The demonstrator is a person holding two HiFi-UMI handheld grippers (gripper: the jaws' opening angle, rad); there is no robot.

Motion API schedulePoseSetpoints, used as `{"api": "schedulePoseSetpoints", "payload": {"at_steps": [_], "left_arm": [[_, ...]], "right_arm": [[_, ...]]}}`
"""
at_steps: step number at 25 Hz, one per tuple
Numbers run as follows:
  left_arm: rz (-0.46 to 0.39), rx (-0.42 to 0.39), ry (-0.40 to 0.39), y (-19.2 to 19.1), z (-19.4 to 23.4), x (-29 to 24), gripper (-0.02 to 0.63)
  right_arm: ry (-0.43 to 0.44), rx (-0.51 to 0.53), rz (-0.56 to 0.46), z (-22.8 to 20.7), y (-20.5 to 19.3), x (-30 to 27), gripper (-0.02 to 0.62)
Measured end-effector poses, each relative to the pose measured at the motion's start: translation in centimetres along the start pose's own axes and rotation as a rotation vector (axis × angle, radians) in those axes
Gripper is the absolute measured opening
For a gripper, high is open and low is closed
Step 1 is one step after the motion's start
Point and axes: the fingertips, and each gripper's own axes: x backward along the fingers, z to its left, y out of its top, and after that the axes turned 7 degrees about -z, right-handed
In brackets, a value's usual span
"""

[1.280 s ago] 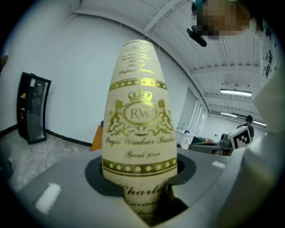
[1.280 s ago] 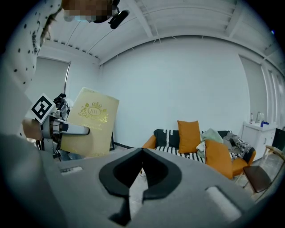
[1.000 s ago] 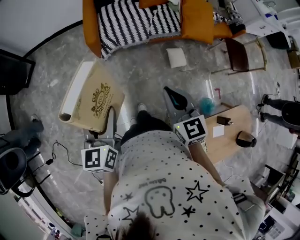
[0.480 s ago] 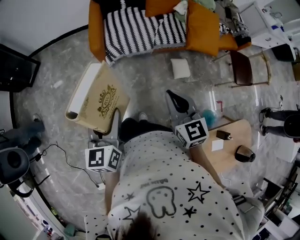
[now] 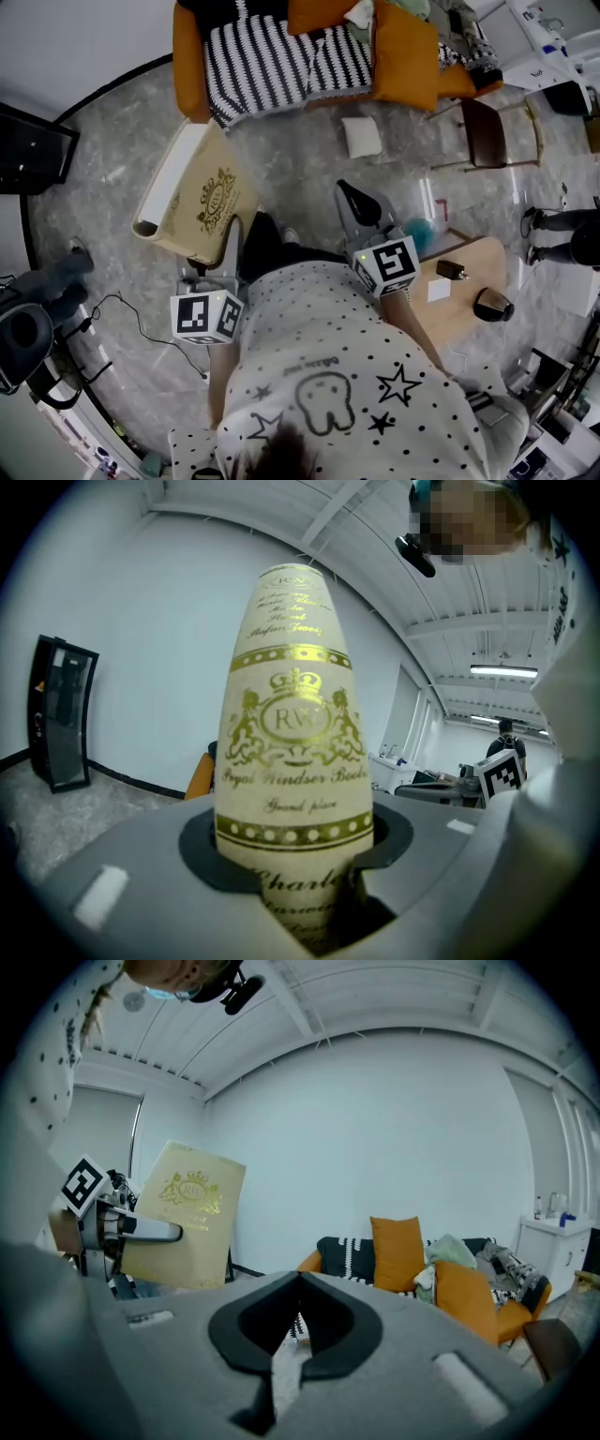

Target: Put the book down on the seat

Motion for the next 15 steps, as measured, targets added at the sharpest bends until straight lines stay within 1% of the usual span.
{"api": "schedulePoseSetpoints", "payload": {"at_steps": [7, 15], "left_arm": [[0.030, 0.010, -0.036, 3.0, 5.1, -6.3, 0.225], [0.037, -0.013, -0.070, 4.8, 8.2, -9.5, 0.225]], "right_arm": [[-0.042, -0.011, 0.016, -0.9, 2.0, -7.1, 0.002], [-0.082, -0.013, 0.005, -1.2, 3.3, -11.1, 0.002]]}}
